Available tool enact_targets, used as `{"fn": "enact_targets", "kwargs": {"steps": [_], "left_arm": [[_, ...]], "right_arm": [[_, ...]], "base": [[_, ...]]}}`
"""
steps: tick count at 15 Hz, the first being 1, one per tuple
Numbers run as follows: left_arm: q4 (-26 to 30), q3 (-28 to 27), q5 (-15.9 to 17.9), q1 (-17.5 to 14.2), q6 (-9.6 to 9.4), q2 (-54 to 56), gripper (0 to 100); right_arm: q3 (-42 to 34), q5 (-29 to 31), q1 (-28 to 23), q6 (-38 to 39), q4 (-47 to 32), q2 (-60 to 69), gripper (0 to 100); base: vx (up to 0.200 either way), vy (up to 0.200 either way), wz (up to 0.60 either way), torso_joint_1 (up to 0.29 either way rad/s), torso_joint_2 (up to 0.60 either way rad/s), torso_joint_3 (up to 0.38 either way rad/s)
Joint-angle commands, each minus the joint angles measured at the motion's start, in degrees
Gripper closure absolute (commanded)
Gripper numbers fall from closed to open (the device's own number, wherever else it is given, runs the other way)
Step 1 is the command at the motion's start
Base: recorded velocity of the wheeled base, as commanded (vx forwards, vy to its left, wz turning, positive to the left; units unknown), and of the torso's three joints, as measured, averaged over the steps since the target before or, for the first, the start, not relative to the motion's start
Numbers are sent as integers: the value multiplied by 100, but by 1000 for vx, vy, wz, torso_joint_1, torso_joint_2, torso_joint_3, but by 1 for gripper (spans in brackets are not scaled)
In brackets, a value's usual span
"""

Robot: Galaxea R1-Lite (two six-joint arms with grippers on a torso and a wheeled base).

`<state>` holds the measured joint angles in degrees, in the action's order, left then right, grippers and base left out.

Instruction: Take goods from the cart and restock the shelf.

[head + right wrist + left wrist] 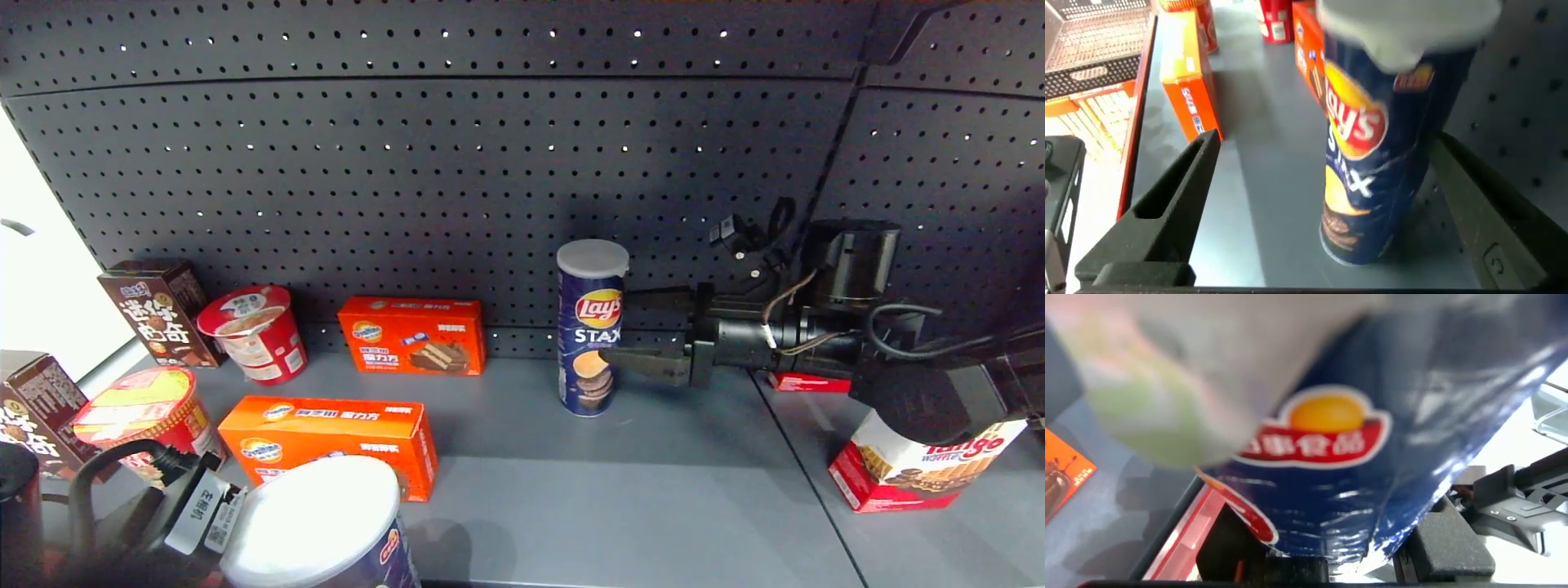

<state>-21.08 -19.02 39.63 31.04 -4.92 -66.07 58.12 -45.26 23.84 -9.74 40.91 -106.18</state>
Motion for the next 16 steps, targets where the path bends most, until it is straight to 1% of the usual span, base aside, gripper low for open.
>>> {"fn": "enact_targets", "kwargs": {"steps": [1, 7, 12, 14, 16], "left_arm": [[-2, 12, 1, -1, 0, 24, 100], [16, 21, 1, -1, 0, 24, 100], [-2, 91, 1, -1, 0, 16, 100], [-2, 161, 1, -1, 0, 33, 100], [-2, 179, 1, -10, 0, 33, 100]], "right_arm": [[85, 26, 24, -2, -119, -131, 0], [252, 62, -38, -2, -145, -236, 0], [41, 62, -64, -10, -136, -87, 0], [-161, 62, 24, -19, -110, -17, 0], [-205, 62, 94, -19, -101, 18, 0]], "base": [[0, 0, 0, 0, 0, 0], [0, 0, 0, 0, 0, 0], [0, 0, 0, 0, 0, 0], [0, 0, 0, 0, 0, 0], [0, 0, 0, 0, 0, 0]]}}
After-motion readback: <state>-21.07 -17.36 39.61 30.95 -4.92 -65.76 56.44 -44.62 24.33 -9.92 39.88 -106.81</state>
